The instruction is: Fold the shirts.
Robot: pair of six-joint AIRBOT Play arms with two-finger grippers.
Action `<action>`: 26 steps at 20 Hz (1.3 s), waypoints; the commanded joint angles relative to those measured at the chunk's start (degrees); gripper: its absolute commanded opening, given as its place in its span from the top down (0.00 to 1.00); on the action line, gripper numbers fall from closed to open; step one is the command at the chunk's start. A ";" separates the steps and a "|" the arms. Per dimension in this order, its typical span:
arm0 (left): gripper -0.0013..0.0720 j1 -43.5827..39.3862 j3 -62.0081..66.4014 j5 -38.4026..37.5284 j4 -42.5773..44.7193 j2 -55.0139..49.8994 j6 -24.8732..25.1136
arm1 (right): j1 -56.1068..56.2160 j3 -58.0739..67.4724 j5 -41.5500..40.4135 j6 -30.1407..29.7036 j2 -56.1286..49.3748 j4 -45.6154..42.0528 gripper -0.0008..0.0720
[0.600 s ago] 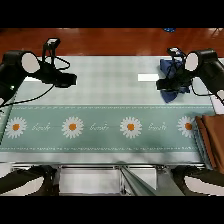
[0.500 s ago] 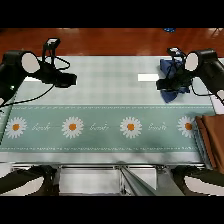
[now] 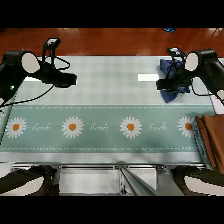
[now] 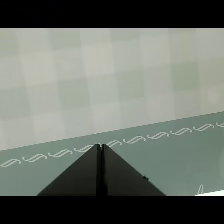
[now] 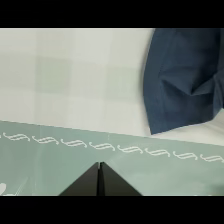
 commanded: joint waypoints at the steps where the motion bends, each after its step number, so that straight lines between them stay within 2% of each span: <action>1: 0.95 -0.02 -0.02 0.00 0.02 -0.04 0.00 | 0.07 -0.02 0.00 0.02 0.00 0.04 0.96; 5: 0.95 -0.02 -0.02 1.14 0.02 -0.13 -0.02 | 0.07 -0.02 -3.02 0.00 -0.02 0.00 0.96; 7: 0.95 0.00 -0.02 5.68 0.00 -0.70 -0.02 | 0.07 -0.02 -9.20 -0.02 -0.02 -1.05 0.96; 8: 0.90 0.09 -0.02 8.31 0.04 -1.16 0.00 | 0.07 -0.02 -12.66 0.00 -0.02 -3.34 0.92; 9: 0.71 0.26 -0.02 11.56 0.44 -1.86 -0.02 | 0.07 -0.02 -16.55 0.35 -0.02 -7.43 0.67; 10: 0.31 0.50 -0.02 15.63 0.94 -2.78 -0.02 | 0.07 -0.02 -20.81 2.67 -0.11 -13.05 0.42; 12: 0.29 1.70 0.00 22.38 1.75 -4.39 -0.57 | -1.11 -0.02 -29.77 12.35 -0.68 -27.52 0.42; 13: 0.29 2.71 -0.02 24.96 1.73 -4.96 -1.86 | -2.67 0.00 -33.59 18.16 -1.29 -31.95 0.42; 14: 0.29 3.74 -0.02 26.69 1.73 -5.27 -4.11 | -4.94 0.07 -37.35 22.62 -2.40 -33.18 0.42; 16: 0.29 5.35 -0.02 27.02 1.73 -5.27 -6.84 | -9.44 1.68 -39.41 25.44 -6.27 -30.32 0.42; 19: 0.29 6.47 -0.02 24.00 1.70 -5.27 -6.84 | -15.15 5.97 -38.80 23.93 -14.43 -20.83 0.42; 22: 0.29 6.03 -0.02 17.75 1.73 -5.27 -6.78 | -17.90 10.75 -36.02 13.66 -22.25 -5.51 0.42; 26: 0.29 8.66 0.00 8.85 4.44 -4.85 -5.81 | -18.56 14.56 -24.59 5.73 -28.68 0.07 0.45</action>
